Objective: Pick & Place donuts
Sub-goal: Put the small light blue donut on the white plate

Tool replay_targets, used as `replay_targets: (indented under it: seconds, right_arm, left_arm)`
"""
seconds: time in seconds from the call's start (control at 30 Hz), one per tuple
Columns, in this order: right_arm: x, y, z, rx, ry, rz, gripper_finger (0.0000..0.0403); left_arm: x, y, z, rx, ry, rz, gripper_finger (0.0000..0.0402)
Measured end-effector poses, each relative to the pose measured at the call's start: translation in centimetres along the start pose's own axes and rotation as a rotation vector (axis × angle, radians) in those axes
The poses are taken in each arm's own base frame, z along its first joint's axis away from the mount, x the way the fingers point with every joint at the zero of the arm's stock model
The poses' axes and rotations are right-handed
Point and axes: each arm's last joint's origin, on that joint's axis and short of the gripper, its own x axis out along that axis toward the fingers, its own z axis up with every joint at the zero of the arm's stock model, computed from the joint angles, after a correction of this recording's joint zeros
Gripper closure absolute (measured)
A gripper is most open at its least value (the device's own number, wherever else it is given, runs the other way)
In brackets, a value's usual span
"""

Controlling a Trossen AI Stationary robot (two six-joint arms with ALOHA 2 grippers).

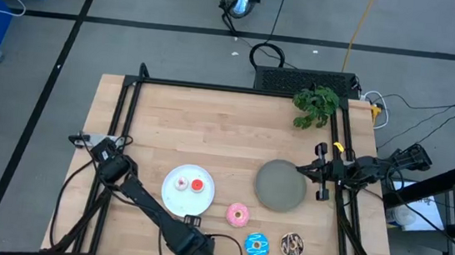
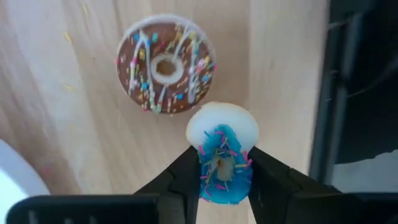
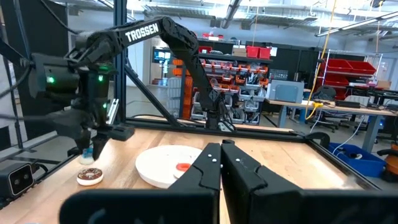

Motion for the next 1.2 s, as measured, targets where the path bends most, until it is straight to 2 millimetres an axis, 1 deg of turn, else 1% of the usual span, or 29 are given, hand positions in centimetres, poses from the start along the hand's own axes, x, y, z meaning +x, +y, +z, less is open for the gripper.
replay_targets:
  seconds: [0.07, 0.2, 0.33, 0.47, 0.57, 0.67, 0.77, 0.9, 1.2]
  right_arm:
    - [0.0, 0.0, 0.0, 0.000, 0.000, 0.000, 0.0403]
    - [0.0, 0.0, 0.0, 0.000, 0.000, 0.001, 0.0403]
    - [0.0, 0.0, 0.0, 0.000, 0.000, 0.001, 0.0403]
    - [0.0, 0.0, 0.0, 0.004, 0.000, 0.001, 0.0403]
    - [0.0, 0.0, 0.0, 0.004, 0.000, 0.000, 0.0403]
    - [0.0, 0.0, 0.0, 0.002, 0.000, 0.001, 0.0403]
    - [0.0, 0.0, 0.0, 0.000, 0.000, 0.000, 0.0403]
    - [0.0, 0.0, 0.0, -0.008, 0.000, 0.000, 0.0403]
    - [0.0, 0.0, 0.1, -0.018, -0.014, -0.001, 0.0403]
  left_arm:
    - [-0.9, -0.2, 0.1, 0.001, -0.002, 0.004, 0.0288]
    - [-3.5, -0.5, 0.3, 0.001, -0.021, 0.041, 0.0288]
    - [-6.8, -0.7, 0.3, 0.003, -0.057, 0.079, 0.0288]
    - [-10.4, -1.0, 0.3, 0.004, -0.124, 0.059, 0.0288]
    - [-12.4, -0.7, 0.0, -0.004, -0.159, 0.033, 0.0288]
    - [-13.8, 0.0, -0.6, -0.043, -0.163, 0.023, 0.0288]
    - [-14.7, 0.3, -1.0, -0.063, -0.191, 0.052, 0.0288]
    - [-15.2, 0.4, -1.2, -0.061, -0.209, 0.066, 0.0288]
    - [-15.2, 0.6, -1.3, -0.090, -0.202, 0.080, 0.0288]
